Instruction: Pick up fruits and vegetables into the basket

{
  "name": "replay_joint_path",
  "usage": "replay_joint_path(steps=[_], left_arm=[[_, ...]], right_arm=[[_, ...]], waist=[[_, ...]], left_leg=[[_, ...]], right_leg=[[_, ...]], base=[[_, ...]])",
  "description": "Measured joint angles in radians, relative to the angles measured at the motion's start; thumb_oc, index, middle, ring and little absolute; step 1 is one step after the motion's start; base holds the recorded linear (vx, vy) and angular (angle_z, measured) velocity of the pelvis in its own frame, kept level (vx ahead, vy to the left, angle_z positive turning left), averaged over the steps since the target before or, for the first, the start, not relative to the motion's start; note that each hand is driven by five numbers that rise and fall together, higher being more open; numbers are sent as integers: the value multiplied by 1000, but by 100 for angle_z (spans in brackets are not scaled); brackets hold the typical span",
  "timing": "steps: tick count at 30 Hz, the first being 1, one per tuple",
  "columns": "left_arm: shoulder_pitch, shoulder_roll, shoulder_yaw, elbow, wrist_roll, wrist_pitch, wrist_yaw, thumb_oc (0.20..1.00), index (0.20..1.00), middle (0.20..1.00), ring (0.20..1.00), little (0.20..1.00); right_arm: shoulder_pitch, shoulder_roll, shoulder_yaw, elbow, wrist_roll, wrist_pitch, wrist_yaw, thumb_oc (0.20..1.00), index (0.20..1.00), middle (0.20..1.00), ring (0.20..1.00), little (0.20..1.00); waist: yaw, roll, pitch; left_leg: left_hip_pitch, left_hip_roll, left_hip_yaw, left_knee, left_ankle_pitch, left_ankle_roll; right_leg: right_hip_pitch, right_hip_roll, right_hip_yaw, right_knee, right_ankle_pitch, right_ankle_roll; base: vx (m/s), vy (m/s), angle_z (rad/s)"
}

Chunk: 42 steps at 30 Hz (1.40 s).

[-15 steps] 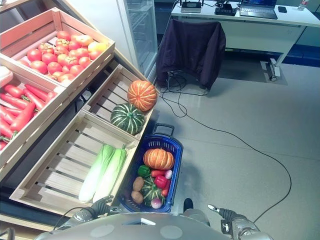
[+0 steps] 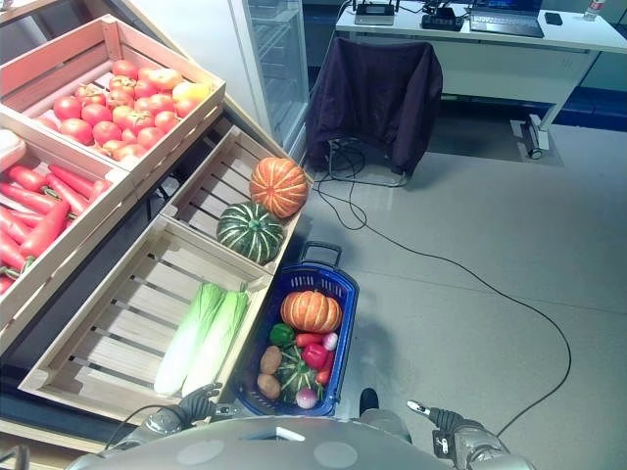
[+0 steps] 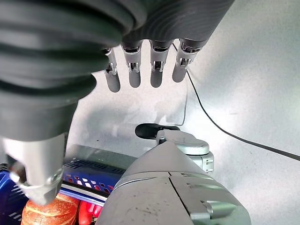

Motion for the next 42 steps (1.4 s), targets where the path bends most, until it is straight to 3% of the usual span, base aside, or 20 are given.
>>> replay_joint_path(steps=[31, 35, 42], left_arm=[[1, 0, 0, 11, -3, 3, 3, 1000, 1000, 1000, 1000, 1000], [-5, 0, 0, 10, -24, 3, 12, 1000, 1000, 1000, 1000, 1000], [-81, -2, 1, 6, -98, -5, 35, 1000, 1000, 1000, 1000, 1000]], right_arm=[[-4, 0, 0, 1, 0, 1, 0, 1000, 1000, 1000, 1000, 1000], [-13, 0, 1, 0, 2, 1, -5, 1000, 1000, 1000, 1000, 1000], [-117, -6, 8, -2, 25, -2, -17, 1000, 1000, 1000, 1000, 1000]], waist=[[5, 2, 18], [6, 5, 45], [4, 26, 163]], left_leg=[[-26, 0, -3, 0, 2, 0], [-67, -1, -11, 2, 7, -1], [-172, -14, -25, 6, 38, -9]], right_leg=[[-23, -1, -3, 0, 0, 0], [-61, -1, -4, 0, 7, 1], [-164, 0, -9, 5, 34, -10]], base=[[-2, -1, 0], [-98, 2, 3], [-141, 0, 4]])
